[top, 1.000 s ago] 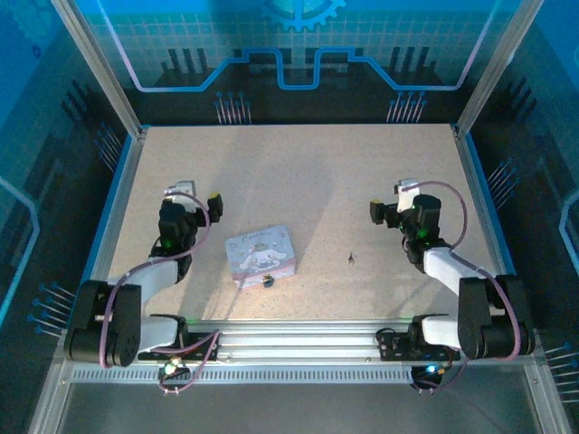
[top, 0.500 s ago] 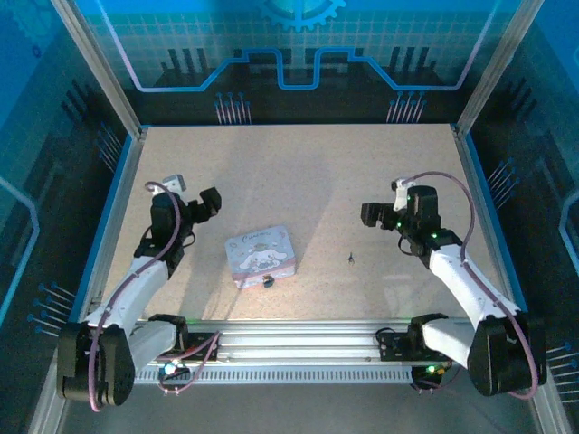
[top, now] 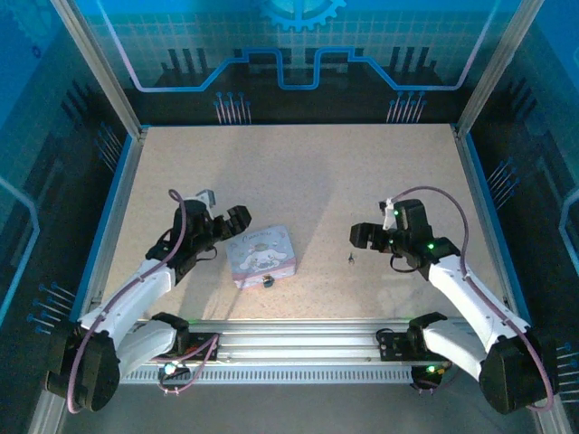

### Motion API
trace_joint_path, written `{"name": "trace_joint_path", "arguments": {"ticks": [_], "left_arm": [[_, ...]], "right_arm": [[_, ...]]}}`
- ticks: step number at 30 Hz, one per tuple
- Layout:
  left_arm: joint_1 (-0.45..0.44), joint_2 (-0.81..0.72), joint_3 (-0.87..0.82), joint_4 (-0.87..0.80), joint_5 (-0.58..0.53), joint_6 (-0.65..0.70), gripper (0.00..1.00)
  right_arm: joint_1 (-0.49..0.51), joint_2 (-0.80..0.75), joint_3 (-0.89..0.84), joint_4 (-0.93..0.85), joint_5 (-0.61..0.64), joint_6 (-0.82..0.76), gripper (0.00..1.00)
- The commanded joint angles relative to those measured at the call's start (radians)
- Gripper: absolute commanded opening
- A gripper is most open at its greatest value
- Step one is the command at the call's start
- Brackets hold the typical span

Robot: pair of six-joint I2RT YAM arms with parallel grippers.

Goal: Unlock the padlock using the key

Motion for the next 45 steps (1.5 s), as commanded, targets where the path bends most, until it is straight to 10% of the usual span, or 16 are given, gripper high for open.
{"name": "trace_joint_path", "arguments": {"ticks": [1, 26, 45], "left_arm": [[-0.032, 0.02, 0.039, -0.022, 0.073, -0.08, 0.99], [-0.177, 0.167, 0.089, 0.07, 0.157, -0.204, 0.99], [-0.177, 0.167, 0.095, 0.059, 0.149, -0.202, 0.99]], "right_arm": [[0.027, 0.027, -0.021, -0.051, -0.024, 0.036, 0.83], [0.161, 0.394, 0.071, -0.061, 0.083, 0.093, 0.48], [0.193, 0.477, 0.098, -0.047, 0.106, 0.105, 0.4]]}}
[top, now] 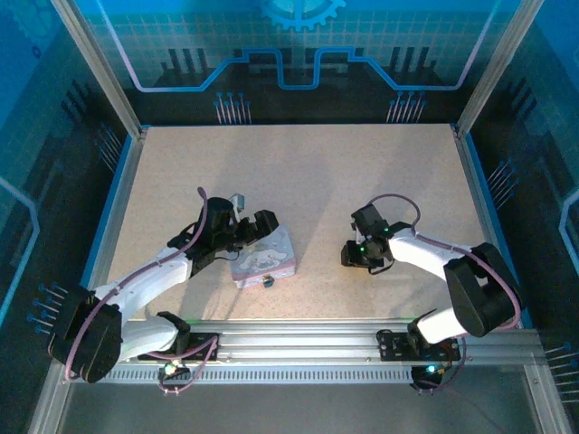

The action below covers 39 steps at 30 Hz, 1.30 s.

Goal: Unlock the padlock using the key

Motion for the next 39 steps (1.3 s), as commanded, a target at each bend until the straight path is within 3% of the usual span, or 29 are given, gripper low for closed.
{"name": "trace_joint_path", "arguments": {"ticks": [1, 22, 39], "left_arm": [[-0.009, 0.007, 0.028, 0.01, 0.011, -0.011, 0.99], [-0.009, 0.007, 0.025, -0.005, 0.004, -0.009, 0.99], [-0.009, 0.004, 0.039, -0.004, 0.017, -0.017, 0.99]], "right_arm": [[0.017, 0.019, 0.029, -0.011, 0.003, 0.012, 0.37], [0.04, 0.087, 0.034, 0.003, 0.019, 0.027, 0.19], [0.047, 0.018, 0.028, -0.026, 0.063, 0.009, 0.02]]}}
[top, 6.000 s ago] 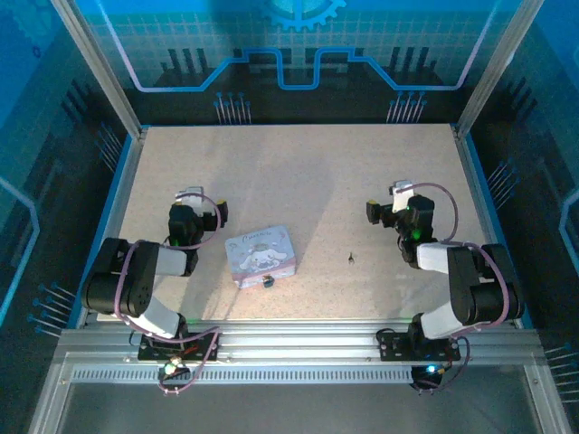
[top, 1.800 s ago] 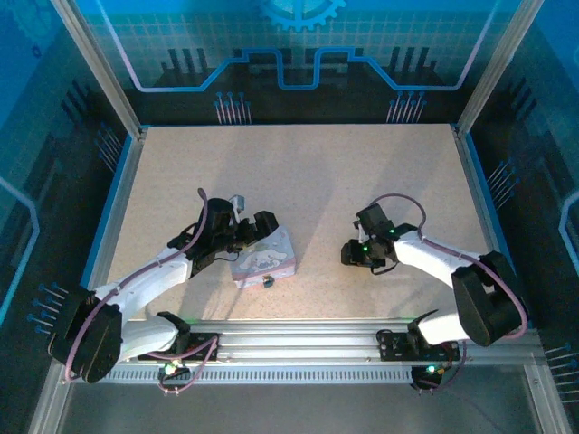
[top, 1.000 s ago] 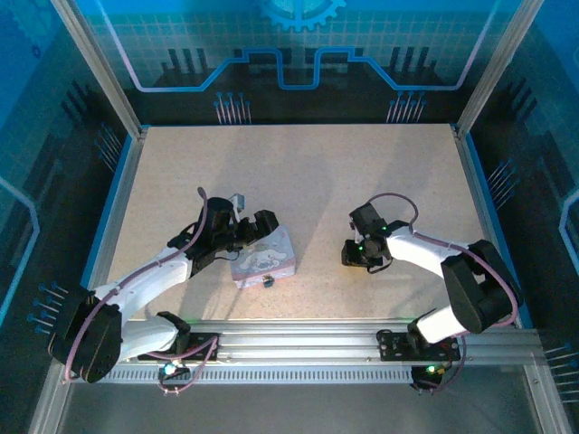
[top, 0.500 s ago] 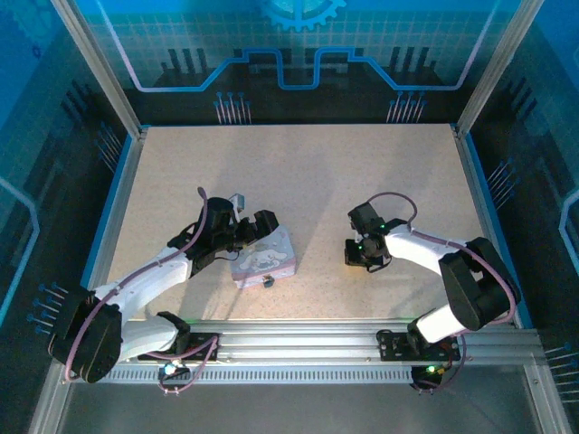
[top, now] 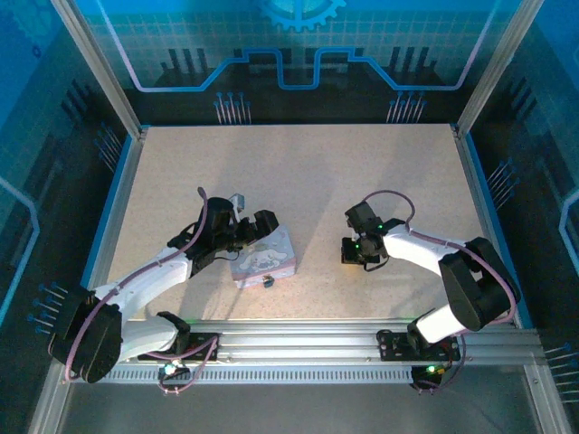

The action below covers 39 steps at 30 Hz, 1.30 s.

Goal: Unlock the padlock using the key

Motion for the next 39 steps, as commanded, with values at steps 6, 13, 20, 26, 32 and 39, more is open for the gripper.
{"name": "trace_joint_path", "arguments": {"ticks": [6, 13, 20, 26, 32, 39], "left_arm": [[-0.009, -0.006, 0.053, -0.004, 0.036, -0.041, 0.99], [-0.009, -0.015, 0.094, -0.011, 0.087, -0.092, 0.99], [-0.014, -0.006, 0.132, 0.018, 0.165, -0.158, 0.95], [-0.042, 0.013, 0.162, 0.018, 0.189, -0.32, 0.95], [-0.087, 0.047, 0.148, 0.1, 0.183, -0.595, 0.94], [-0.13, 0.073, 0.054, 0.33, 0.142, -0.909, 0.89]], "right_arm": [[0.014, -0.085, -0.04, 0.009, 0.011, -0.012, 0.0], [0.022, -0.219, -0.095, 0.125, -0.019, -0.055, 0.0], [0.062, -0.372, -0.134, 0.224, -0.015, -0.134, 0.0], [0.089, -0.442, -0.121, 0.25, -0.03, -0.17, 0.0], [0.141, -0.458, -0.096, 0.302, -0.039, -0.197, 0.0], [0.204, -0.391, -0.017, 0.326, -0.03, -0.203, 0.0]]}}
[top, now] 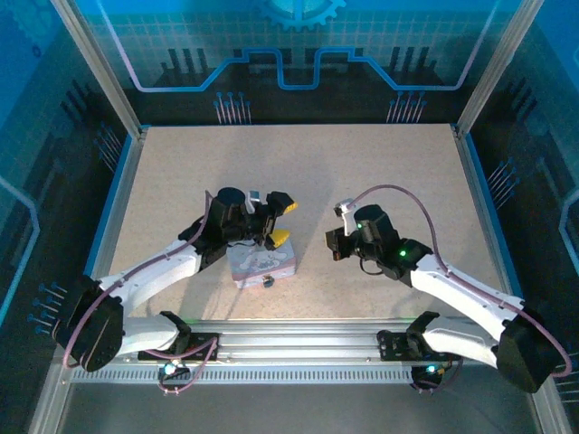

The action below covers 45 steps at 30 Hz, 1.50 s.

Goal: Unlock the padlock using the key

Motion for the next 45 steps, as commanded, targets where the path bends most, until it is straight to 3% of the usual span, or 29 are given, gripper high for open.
{"name": "trace_joint_path", "arguments": {"ticks": [1, 12, 23, 39, 45], "left_arm": [[-0.023, 0.007, -0.056, 0.149, -0.027, -0.221, 0.88], [-0.042, -0.018, -0.115, 0.214, -0.085, -0.385, 0.87], [-0.058, -0.003, -0.141, 0.272, -0.105, -0.446, 0.86], [-0.059, -0.027, -0.182, 0.281, -0.15, -0.468, 0.52], [-0.059, -0.027, -0.186, 0.279, -0.152, -0.47, 0.44]], "right_arm": [[0.038, 0.033, 0.062, 0.051, -0.002, -0.019, 0.0], [0.116, 0.148, 0.151, 0.136, 0.005, -0.003, 0.0], [0.157, 0.21, 0.202, 0.163, 0.002, -0.004, 0.0], [0.165, 0.19, 0.183, 0.178, 0.002, 0.038, 0.0], [0.165, 0.184, 0.182, 0.182, 0.003, 0.044, 0.0]]}}
